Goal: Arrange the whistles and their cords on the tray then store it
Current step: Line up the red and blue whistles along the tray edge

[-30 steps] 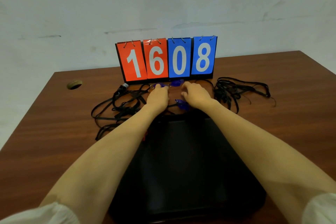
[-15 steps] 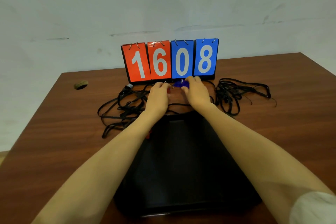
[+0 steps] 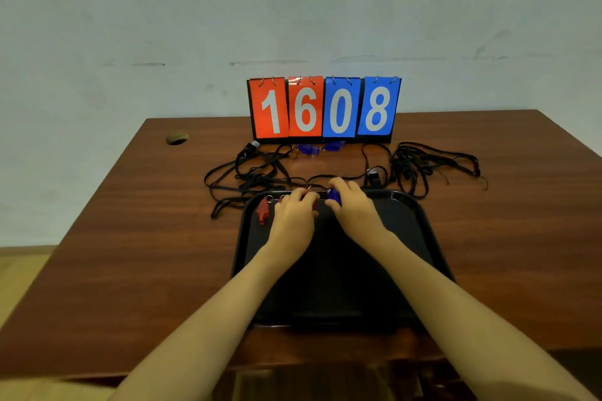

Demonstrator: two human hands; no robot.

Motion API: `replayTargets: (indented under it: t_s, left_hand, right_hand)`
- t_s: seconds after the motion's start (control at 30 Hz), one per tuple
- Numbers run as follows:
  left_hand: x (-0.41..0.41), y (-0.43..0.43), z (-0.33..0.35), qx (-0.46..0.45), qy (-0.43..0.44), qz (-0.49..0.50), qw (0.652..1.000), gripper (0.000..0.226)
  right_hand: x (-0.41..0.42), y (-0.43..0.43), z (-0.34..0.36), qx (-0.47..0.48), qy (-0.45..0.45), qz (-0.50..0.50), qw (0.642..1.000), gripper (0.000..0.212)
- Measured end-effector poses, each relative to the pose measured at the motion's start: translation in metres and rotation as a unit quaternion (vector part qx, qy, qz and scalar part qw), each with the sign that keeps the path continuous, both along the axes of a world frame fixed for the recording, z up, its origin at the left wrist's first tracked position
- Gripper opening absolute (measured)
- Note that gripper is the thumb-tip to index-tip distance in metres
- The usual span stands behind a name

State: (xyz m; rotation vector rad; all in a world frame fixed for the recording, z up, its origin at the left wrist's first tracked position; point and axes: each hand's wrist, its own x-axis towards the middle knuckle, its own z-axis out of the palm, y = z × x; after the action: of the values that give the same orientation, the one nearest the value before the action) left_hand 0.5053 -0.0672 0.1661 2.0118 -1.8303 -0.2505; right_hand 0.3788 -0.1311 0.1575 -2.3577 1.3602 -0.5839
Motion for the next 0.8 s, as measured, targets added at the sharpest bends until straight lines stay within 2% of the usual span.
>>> replayTargets:
  t_s: [0.2,0.33,0.43,0.57,0.8]
  left_hand:
    - [-0.001,0.002,-0.003,0.065,-0.081,-0.009,0.995,0.036]
    - [0.006,0.002,-0.003,0.091,-0.083,-0.004,0.992,0.045]
    - [0.012,0.009,-0.003,0.074,-0.084,0.009,0.994,0.057]
    - [0.021,0.018,-0.008,0.030,-0.109,0.027,0.993,0.051]
    - [0.018,0.019,-0.016,0.013,-0.134,-0.003,0.991,0.047]
  right_hand:
    - [-0.001,0.014,-0.006,0.035,0.078,-0.014,0.996,0.033]
    - [0.000,0.013,-0.003,0.048,0.091,-0.022,0.994,0.040]
    - [-0.002,0.012,0.000,0.075,0.093,-0.021,0.993,0.047]
    - [-0.008,0.010,0.006,0.128,0.090,0.011,0.988,0.054]
    - [-0.004,0.009,0.002,0.105,0.082,-0.002,0.991,0.042]
